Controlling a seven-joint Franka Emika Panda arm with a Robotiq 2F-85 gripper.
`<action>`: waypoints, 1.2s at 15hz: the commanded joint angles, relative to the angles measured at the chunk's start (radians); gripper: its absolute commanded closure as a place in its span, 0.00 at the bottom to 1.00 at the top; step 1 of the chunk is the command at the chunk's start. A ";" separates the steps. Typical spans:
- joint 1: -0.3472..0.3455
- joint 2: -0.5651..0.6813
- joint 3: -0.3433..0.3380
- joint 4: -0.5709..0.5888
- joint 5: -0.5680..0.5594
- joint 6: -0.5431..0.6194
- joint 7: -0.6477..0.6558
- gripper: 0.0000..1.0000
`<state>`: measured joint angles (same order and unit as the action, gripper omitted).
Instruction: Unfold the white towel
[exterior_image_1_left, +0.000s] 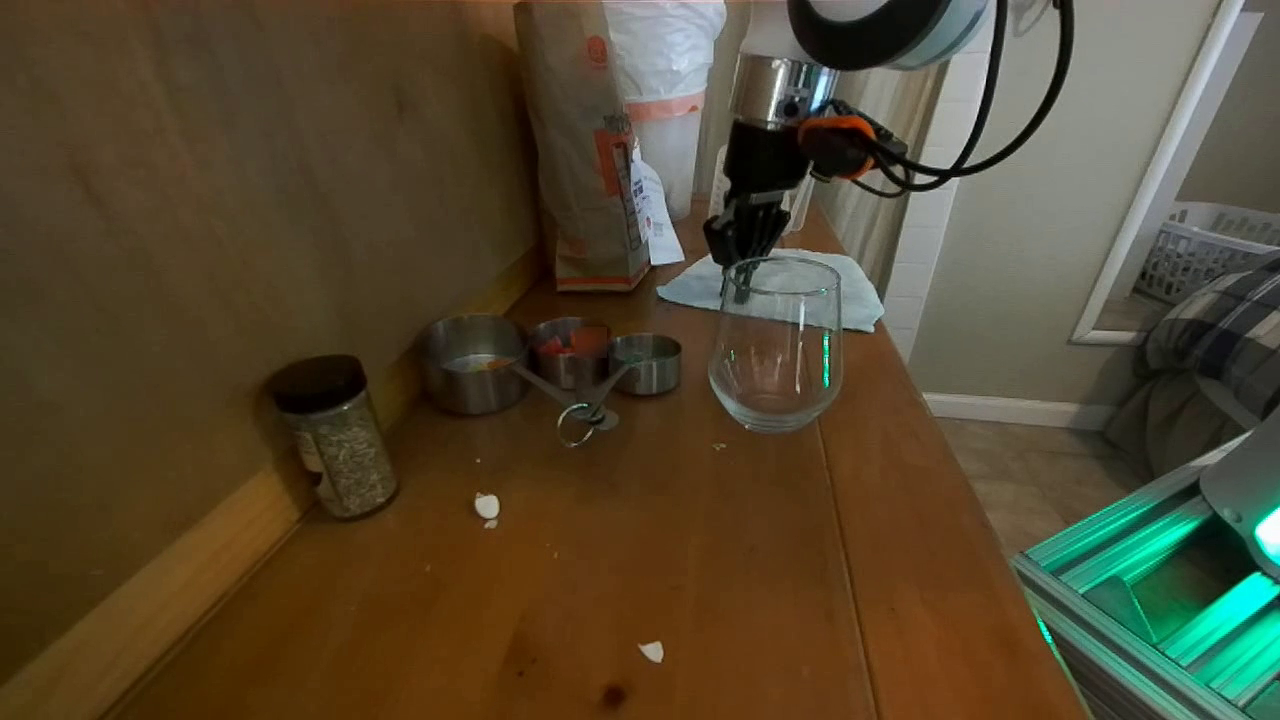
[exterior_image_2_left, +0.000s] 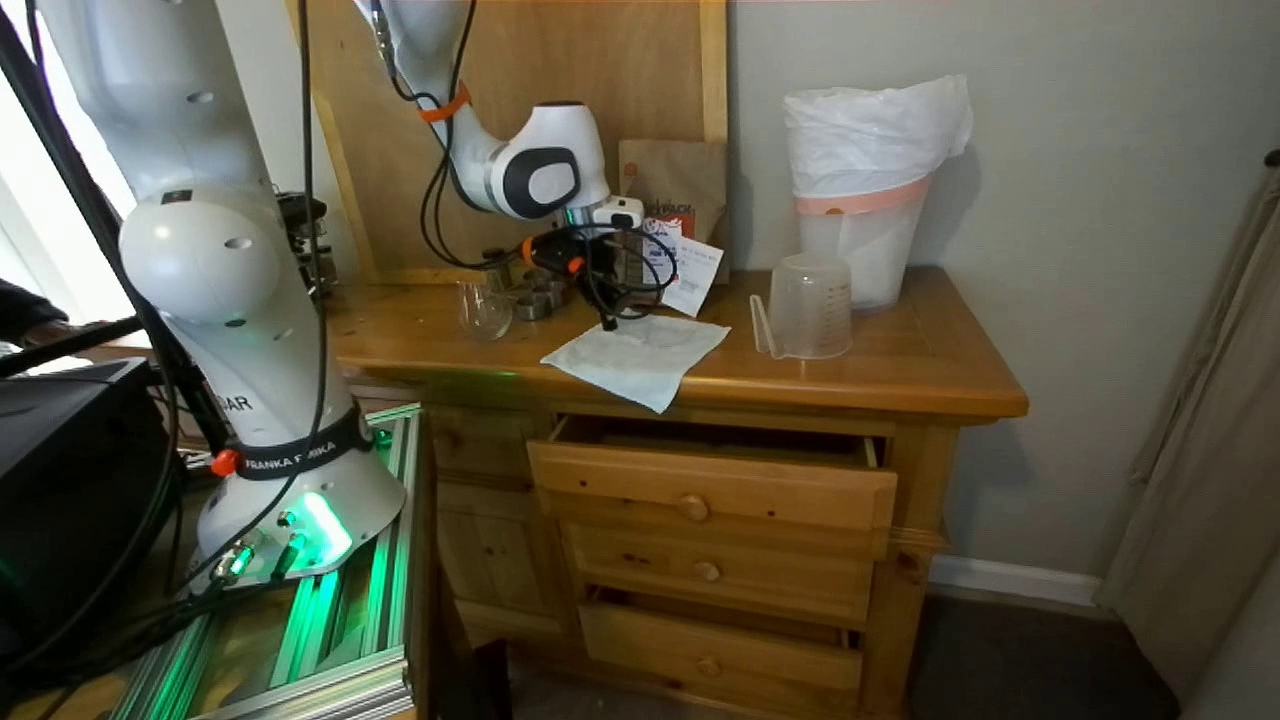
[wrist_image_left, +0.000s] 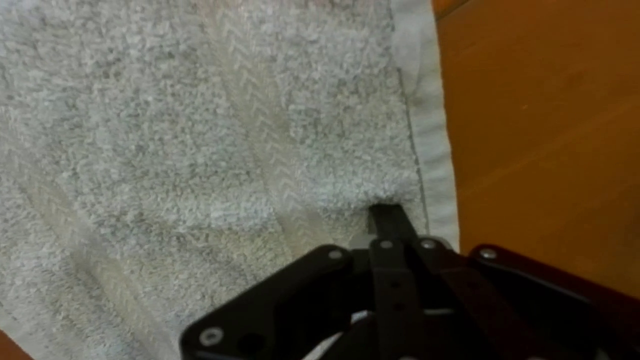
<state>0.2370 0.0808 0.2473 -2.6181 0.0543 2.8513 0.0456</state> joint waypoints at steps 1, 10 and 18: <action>0.001 0.026 0.022 0.010 0.039 0.002 -0.056 0.99; 0.001 0.031 0.077 0.016 0.120 -0.011 -0.160 1.00; 0.003 0.041 0.090 0.025 0.124 -0.008 -0.196 1.00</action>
<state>0.2371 0.0881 0.3288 -2.6124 0.1449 2.8501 -0.1120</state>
